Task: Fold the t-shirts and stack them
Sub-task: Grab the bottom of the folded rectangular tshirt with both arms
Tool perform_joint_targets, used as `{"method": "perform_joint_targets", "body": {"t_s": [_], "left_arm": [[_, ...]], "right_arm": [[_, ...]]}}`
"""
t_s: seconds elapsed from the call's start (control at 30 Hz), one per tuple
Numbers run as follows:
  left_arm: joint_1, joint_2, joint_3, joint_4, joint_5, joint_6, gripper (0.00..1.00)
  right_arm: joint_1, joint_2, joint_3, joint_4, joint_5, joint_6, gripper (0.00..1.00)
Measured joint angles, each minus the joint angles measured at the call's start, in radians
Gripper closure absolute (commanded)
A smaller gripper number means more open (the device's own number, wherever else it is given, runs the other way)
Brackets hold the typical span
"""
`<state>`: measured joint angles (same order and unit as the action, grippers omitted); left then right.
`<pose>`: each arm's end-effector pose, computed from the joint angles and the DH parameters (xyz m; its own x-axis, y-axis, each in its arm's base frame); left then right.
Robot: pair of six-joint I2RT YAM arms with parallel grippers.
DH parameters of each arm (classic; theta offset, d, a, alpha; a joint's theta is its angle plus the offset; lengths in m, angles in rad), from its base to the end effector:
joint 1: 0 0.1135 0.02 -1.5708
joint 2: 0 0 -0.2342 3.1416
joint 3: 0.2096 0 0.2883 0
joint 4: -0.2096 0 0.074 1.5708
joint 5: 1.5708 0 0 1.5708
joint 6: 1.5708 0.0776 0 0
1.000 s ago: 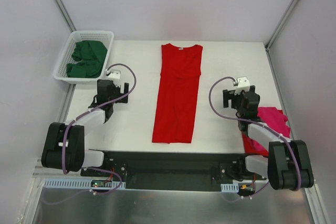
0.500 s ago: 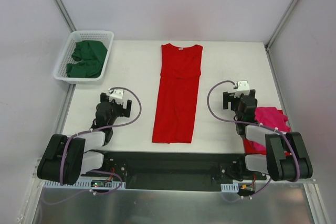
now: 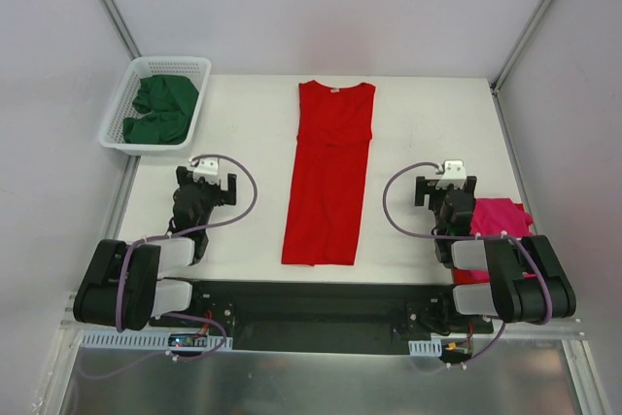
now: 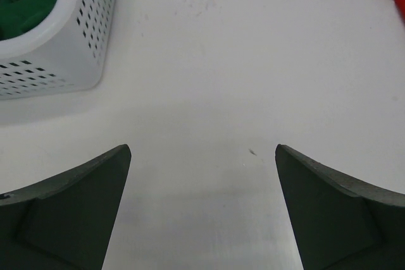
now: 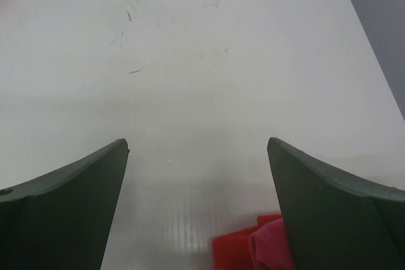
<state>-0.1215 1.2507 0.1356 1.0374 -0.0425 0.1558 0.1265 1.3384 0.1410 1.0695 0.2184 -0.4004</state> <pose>0.2737 -0.0301 0.0972 -0.0638 0.1640 -0.9844 0.0901 0.9833 0.1580 0.2732 0.0178 0.0816 -0.1516 -0.4029 -0.9026 0.0336 0.9105 -0.4120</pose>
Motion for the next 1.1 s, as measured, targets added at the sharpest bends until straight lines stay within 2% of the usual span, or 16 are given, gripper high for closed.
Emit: {"method": "perform_joint_targets", "body": {"t_s": [0.13,0.3,0.57,0.73,1.1], "left_arm": [[0.048,0.024,0.069,-0.05,0.014,-0.035,0.01],[0.105,0.042,0.097,-0.087,0.119,-0.044,0.01],[0.11,0.056,-0.043,0.059,0.266,-0.039,0.01],[0.11,0.073,0.001,0.031,0.243,-0.052,0.01],[0.11,0.074,0.035,0.013,0.204,-0.072,0.01]], "right_arm": [[-0.009,0.0,0.021,-0.005,0.0,0.008,0.04],[-0.031,0.0,0.022,-0.021,-0.05,0.008,0.04],[-0.026,0.0,0.015,-0.002,-0.036,0.012,0.04],[-0.022,0.0,0.031,-0.029,-0.008,0.023,0.04],[-0.082,0.0,0.071,-0.113,-0.127,0.034,0.04]]}}
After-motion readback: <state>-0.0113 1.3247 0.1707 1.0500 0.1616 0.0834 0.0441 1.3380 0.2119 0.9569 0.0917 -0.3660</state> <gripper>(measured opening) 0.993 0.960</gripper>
